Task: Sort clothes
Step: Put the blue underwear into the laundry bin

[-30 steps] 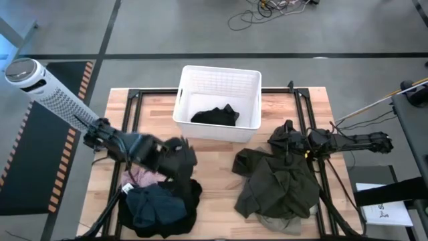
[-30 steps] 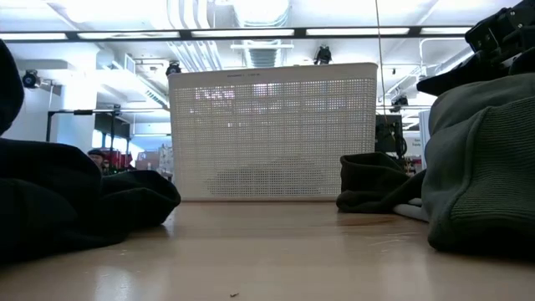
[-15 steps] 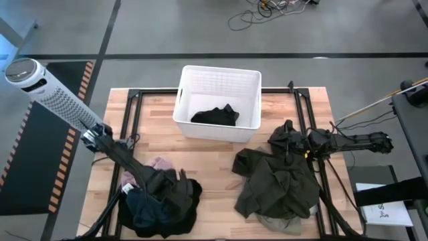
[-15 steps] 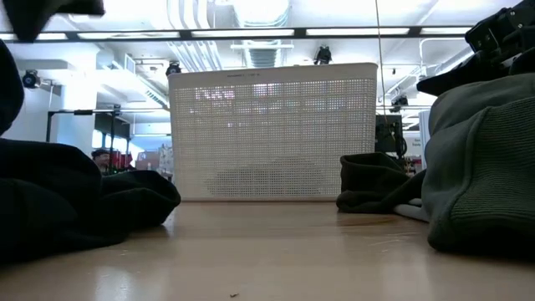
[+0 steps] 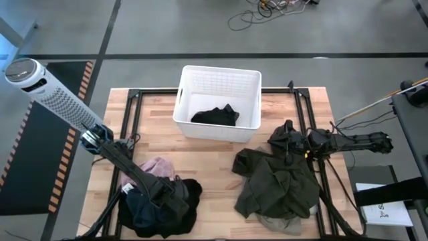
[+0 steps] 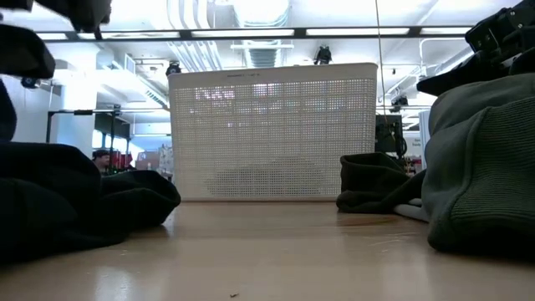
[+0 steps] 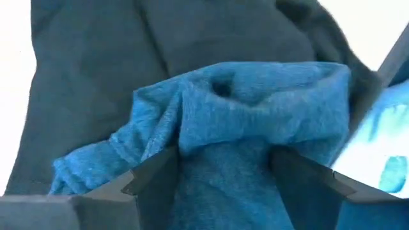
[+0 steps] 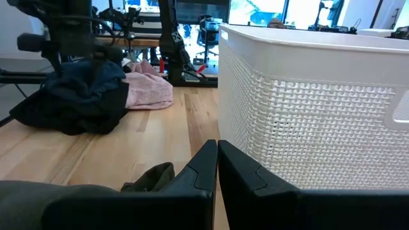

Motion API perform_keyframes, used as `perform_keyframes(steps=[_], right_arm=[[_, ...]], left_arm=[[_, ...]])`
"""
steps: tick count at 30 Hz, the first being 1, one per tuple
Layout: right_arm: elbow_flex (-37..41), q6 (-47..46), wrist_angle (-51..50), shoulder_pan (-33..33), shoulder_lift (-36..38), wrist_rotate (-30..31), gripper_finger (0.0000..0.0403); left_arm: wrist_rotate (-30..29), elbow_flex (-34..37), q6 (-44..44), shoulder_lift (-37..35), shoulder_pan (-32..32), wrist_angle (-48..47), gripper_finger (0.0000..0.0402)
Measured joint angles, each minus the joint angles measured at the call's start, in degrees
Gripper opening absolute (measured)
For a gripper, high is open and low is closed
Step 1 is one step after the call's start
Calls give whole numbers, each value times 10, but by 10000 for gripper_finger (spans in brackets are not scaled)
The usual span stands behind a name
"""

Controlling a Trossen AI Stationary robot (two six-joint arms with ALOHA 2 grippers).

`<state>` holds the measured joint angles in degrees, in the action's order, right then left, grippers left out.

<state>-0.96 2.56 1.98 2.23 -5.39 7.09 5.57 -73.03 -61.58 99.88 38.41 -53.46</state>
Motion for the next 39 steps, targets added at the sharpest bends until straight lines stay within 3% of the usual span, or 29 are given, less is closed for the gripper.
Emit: perform_keyframes(steps=[5, 12, 18, 21, 28, 34, 39], right_arm=[[0, 0, 0, 0, 0, 0, 0], [0, 0, 0, 0, 0, 0, 0], [0, 0, 0, 0, 0, 0, 0], [0, 0, 0, 0, 0, 0, 0], [0, 0, 0, 0, 0, 0, 0], [0, 0, 0, 0, 0, 0, 0], [0, 0, 0, 0, 0, 0, 0]], left_arm=[[1, 12, -22, 0, 0, 4, 179], [53, -22, 15, -1, -12, -1, 16], [28, -113, 22, -2, -29, -70, 9], [-35, -184, 35, -2, -35, -133, 4], [-256, -355, 114, -2, -74, -253, 2], [-435, -487, 233, -2, -123, -280, 1], [-499, -586, 356, -3, -169, -265, 1]])
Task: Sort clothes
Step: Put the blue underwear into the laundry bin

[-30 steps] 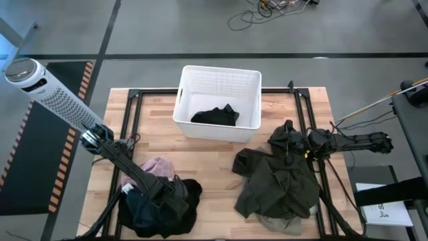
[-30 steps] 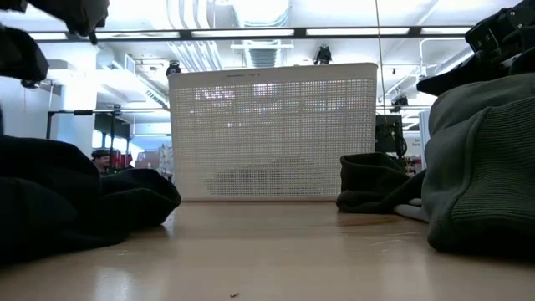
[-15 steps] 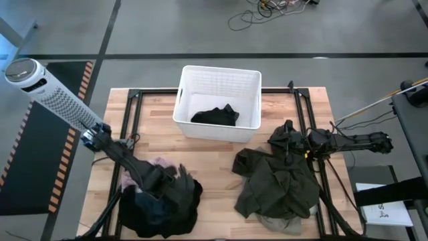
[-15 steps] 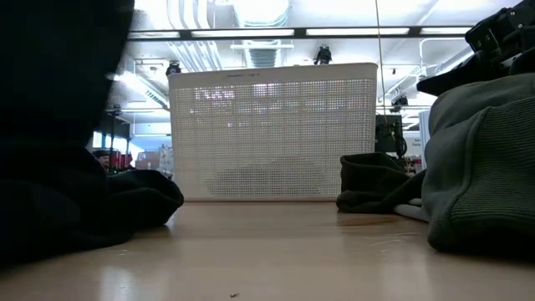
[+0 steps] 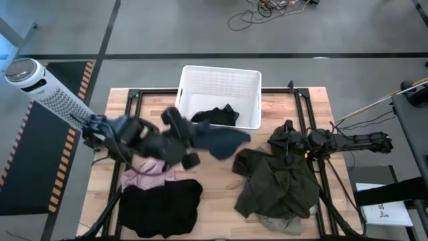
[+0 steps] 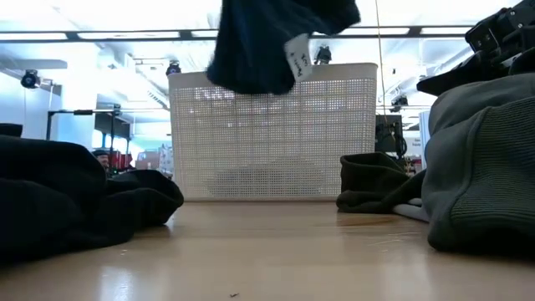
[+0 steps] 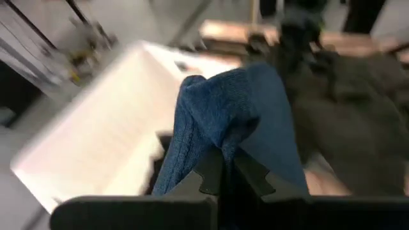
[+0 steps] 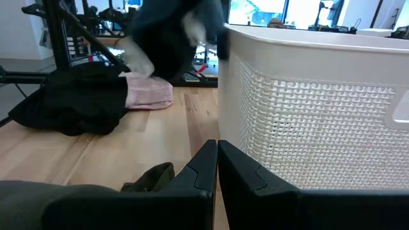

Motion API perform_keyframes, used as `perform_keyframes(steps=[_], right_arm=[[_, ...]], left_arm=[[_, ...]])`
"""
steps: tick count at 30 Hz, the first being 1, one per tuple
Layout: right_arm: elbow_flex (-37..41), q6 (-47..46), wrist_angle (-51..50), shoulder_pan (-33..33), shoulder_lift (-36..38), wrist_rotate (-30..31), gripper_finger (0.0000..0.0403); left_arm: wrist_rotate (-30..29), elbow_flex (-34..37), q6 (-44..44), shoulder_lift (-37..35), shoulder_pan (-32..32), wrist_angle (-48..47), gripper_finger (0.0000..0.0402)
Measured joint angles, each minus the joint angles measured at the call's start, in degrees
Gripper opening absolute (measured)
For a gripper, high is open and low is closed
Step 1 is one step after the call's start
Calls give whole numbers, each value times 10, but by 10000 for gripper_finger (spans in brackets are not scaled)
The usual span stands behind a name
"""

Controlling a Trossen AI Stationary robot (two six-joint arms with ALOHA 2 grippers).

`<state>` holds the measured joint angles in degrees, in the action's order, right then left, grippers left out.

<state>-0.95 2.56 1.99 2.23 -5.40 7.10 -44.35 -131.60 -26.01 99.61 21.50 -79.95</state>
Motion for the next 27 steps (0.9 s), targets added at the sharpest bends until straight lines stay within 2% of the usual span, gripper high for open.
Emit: perform_keyframes(steps=[2, 4, 8, 11, 17, 19, 23, 27], right_arm=[[0, 0, 0, 0, 0, 0, 0], [0, 0, 0, 0, 0, 0, 0], [0, 0, 8, 0, 0, 0, 0], [0, -2, 18, 0, 0, 0, 0], [0, -41, 56, 0, 0, 0, 0], [0, -41, 62, 0, 0, 0, 0], [0, -41, 65, 0, 0, 0, 0], [0, -41, 76, 0, 0, 0, 0]], left_arm=[[-12, -30, 46, 0, -22, 10, 0], [-19, -28, 96, -9, -49, 45, 0], [23, -16, 186, -26, -121, 101, 0], [82, -15, 253, -26, -185, 141, 0], [265, -9, 352, -22, -307, 265, 0], [309, 2, 364, -20, -338, 301, 0], [381, 39, 367, -15, -393, 309, 0], [432, 118, 370, -13, -424, 333, 0]])
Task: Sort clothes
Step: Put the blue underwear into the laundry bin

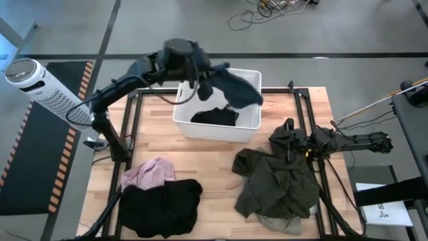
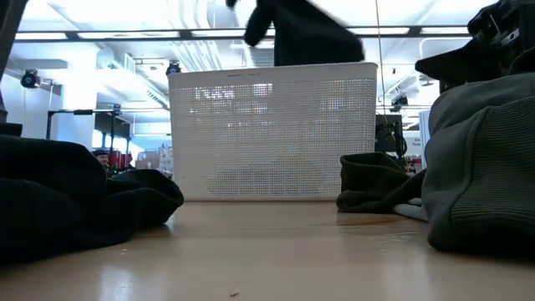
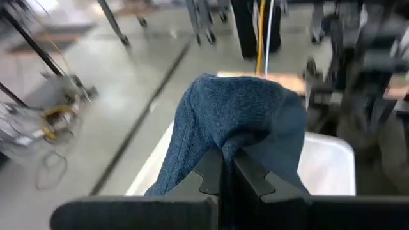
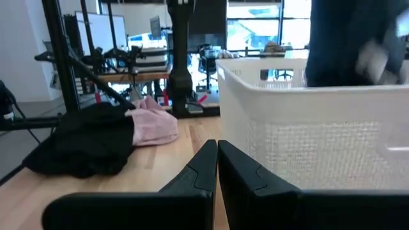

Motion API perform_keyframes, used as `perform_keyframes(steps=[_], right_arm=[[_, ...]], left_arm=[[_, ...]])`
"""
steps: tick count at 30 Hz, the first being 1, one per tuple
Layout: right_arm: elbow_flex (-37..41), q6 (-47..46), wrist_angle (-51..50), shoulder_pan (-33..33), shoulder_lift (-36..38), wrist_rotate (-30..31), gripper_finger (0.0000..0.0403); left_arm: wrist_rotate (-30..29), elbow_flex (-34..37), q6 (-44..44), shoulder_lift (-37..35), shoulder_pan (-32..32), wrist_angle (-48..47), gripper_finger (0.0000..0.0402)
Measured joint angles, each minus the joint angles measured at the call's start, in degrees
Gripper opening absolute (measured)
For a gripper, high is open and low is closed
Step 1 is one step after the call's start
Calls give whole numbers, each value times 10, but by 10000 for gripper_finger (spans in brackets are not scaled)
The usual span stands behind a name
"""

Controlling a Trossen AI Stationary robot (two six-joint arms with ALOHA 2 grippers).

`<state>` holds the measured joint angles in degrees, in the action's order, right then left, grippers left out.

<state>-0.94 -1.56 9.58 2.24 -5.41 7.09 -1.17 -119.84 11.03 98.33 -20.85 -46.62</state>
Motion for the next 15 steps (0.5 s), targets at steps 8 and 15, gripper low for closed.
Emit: perform_keyframes(steps=[8, 15], right_arm=[[0, 0, 23, 0, 0, 0, 0], [0, 0, 36, 0, 0, 4, 0]], left_arm=[[111, 200, 26, 1, -23, 138, 0], [139, 322, 54, 1, -24, 288, 22]])
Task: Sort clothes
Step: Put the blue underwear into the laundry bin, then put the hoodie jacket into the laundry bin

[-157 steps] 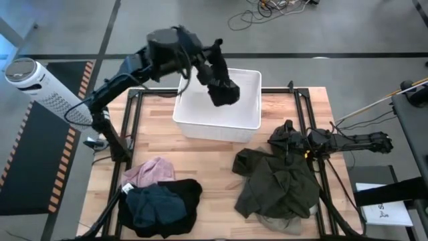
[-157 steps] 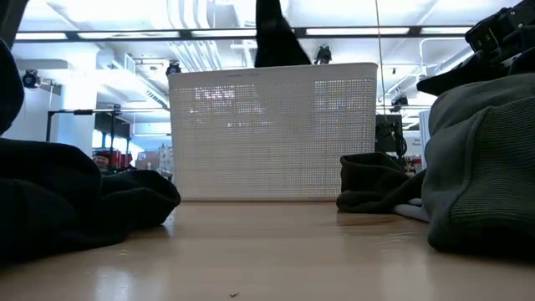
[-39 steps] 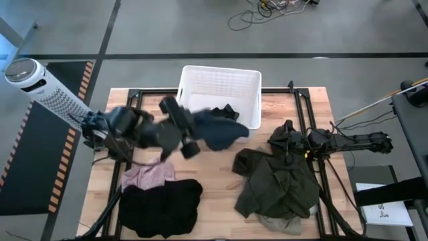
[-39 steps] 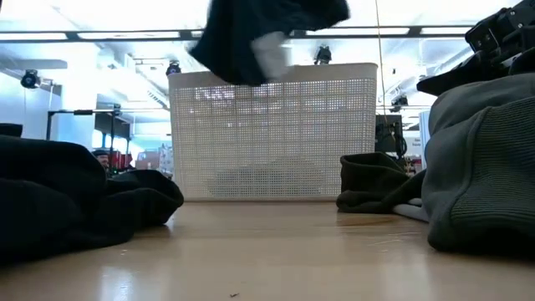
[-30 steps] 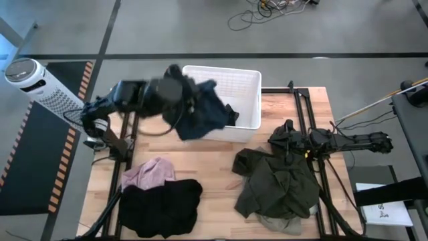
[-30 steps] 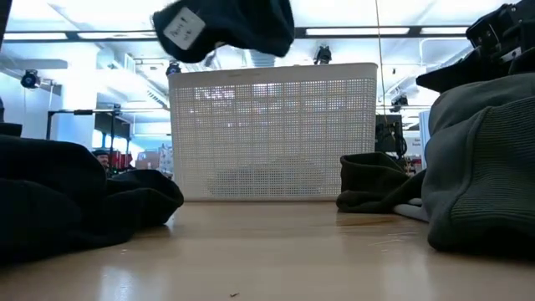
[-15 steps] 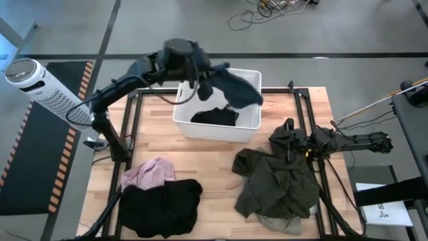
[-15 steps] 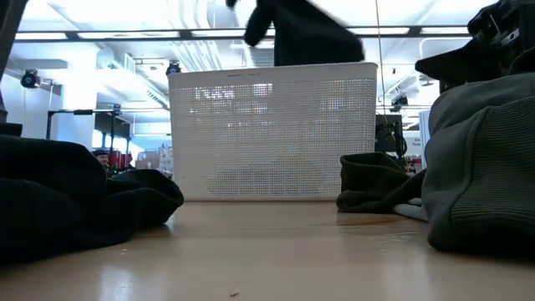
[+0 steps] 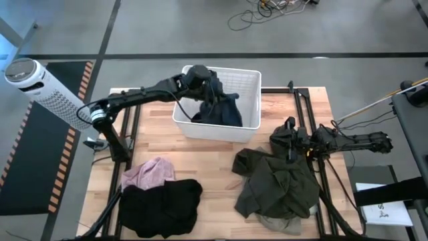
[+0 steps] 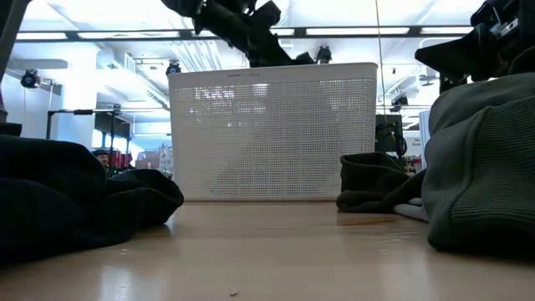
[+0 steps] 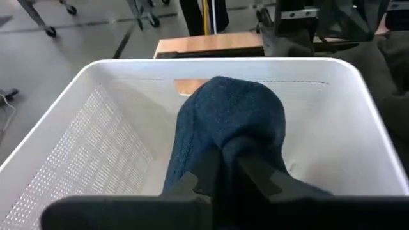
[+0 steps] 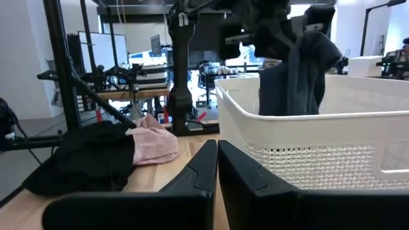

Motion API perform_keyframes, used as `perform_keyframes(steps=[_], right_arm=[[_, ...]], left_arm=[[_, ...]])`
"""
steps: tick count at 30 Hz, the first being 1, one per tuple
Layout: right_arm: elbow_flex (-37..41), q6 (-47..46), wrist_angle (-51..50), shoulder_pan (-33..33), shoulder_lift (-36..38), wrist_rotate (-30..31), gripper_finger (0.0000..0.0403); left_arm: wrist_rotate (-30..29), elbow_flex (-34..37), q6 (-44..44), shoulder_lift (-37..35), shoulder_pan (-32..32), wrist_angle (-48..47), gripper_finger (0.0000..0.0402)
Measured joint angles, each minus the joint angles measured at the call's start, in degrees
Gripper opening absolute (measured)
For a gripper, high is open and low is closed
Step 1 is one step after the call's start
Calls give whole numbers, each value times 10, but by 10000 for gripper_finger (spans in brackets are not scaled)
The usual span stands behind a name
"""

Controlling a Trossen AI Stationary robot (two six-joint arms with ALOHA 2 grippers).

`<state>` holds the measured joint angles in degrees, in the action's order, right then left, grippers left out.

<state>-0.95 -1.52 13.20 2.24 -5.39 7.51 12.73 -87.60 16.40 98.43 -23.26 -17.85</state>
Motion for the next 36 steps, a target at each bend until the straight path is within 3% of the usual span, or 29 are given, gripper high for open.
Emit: perform_keyframes(steps=[7, 17, 21, 25, 31, 36], right_arm=[[0, 40, 12, 0, 0, 0, 0], [0, 18, 37, 0, 0, 0, 0], [0, 20, 36, 0, 0, 0, 0], [0, 30, 39, 0, 0, 0, 0], [0, 15, 40, 0, 0, 0, 0], [0, 15, 55, 0, 0, 1, 0]], left_arm=[[0, 17, -37, 0, -1, -7, 85], [0, -34, -64, -5, 3, -57, 207], [0, -70, -37, -15, 3, -99, 225], [2, -66, 2, -41, 12, -95, 179], [6, 11, 25, -91, 38, -38, 26], [2, 123, 12, -173, 54, 68, 15]])
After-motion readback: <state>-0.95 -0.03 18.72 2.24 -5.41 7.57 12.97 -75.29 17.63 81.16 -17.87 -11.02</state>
